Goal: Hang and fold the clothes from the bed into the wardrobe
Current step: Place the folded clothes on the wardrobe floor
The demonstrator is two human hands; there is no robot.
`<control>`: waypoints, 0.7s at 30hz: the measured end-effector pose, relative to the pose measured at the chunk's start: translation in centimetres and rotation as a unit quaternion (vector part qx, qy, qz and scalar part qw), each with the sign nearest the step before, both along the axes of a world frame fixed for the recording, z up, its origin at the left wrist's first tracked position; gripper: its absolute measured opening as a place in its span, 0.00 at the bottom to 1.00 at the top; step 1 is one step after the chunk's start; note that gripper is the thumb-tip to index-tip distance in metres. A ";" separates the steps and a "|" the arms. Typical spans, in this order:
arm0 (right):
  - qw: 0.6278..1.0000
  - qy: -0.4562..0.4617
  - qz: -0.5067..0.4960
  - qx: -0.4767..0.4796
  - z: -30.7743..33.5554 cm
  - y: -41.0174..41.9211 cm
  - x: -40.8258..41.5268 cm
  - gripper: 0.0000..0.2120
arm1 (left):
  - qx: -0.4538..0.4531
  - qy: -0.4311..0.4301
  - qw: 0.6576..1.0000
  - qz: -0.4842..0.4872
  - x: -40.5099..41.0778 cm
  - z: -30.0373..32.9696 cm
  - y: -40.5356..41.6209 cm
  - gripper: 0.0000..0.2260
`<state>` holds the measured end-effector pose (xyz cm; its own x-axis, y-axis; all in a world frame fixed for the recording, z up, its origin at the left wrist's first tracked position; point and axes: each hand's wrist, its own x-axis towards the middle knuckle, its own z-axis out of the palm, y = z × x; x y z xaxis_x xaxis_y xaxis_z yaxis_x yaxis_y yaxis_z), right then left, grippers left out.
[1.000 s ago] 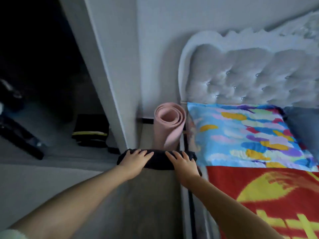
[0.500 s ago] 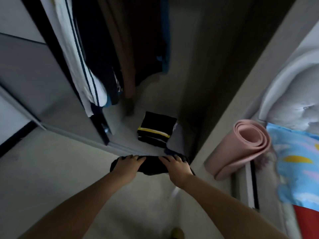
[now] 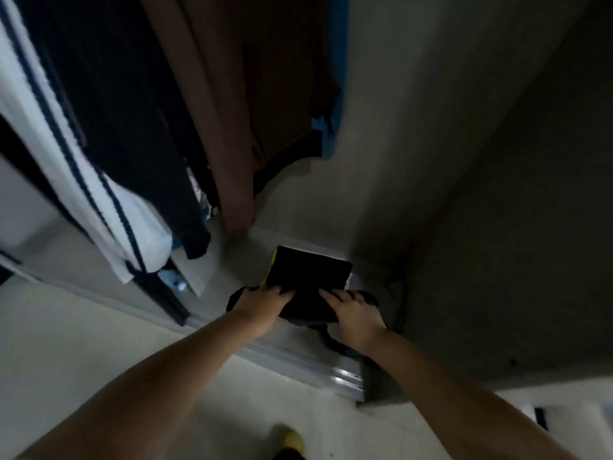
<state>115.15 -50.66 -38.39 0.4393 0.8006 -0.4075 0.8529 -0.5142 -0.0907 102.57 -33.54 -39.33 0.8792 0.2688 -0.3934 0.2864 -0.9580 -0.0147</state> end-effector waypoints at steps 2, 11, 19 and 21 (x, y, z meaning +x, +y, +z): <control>1.000 -0.010 -0.002 -0.004 -1.4 3.0 3.2 0.37 | 0.011 -0.018 1.000 -0.004 3.2 -2.0 2.9 0.31; 0.994 -0.065 -0.053 0.072 -13.7 13.1 14.1 0.35 | 0.054 -0.150 0.987 -0.026 15.3 -15.5 14.5 0.29; 0.995 -0.072 -0.070 0.011 -31.0 13.5 14.6 0.40 | -0.009 -0.082 0.992 -0.095 17.7 -32.7 16.4 0.36; 0.998 -0.004 -0.060 0.032 -34.2 12.3 14.9 0.37 | -0.071 -0.053 0.990 -0.112 17.4 -35.8 16.9 0.41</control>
